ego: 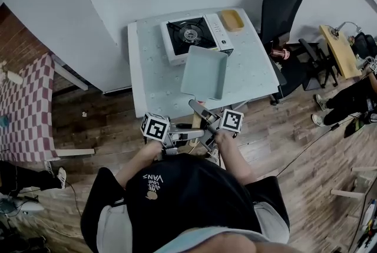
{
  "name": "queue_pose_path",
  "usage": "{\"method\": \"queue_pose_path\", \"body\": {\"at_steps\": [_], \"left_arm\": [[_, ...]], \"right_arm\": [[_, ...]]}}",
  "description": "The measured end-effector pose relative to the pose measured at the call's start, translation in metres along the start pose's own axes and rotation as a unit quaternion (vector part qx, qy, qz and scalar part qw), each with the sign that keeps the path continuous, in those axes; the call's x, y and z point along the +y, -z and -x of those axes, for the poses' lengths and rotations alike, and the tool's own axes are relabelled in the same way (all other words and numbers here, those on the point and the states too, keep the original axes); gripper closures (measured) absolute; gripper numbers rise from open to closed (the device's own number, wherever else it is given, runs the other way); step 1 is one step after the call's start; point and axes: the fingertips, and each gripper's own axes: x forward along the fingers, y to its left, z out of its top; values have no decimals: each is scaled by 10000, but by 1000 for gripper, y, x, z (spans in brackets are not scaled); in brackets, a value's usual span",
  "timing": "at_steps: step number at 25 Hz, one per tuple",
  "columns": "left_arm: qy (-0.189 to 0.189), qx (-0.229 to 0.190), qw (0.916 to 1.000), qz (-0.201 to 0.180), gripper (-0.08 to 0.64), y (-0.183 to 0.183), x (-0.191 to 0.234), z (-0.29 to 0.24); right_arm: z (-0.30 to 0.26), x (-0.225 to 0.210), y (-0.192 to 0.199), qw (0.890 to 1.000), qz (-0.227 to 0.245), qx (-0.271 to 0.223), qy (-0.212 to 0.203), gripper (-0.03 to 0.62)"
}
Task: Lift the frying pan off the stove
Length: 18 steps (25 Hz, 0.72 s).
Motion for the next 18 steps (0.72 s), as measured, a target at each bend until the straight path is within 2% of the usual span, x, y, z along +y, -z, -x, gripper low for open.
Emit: {"method": "queue_pose_path", "body": {"at_steps": [18], "left_arm": [[107, 350, 9993, -43, 396, 35, 2, 63]], "right_arm": [[-29, 1, 58, 9996, 54, -257, 113, 387]]}}
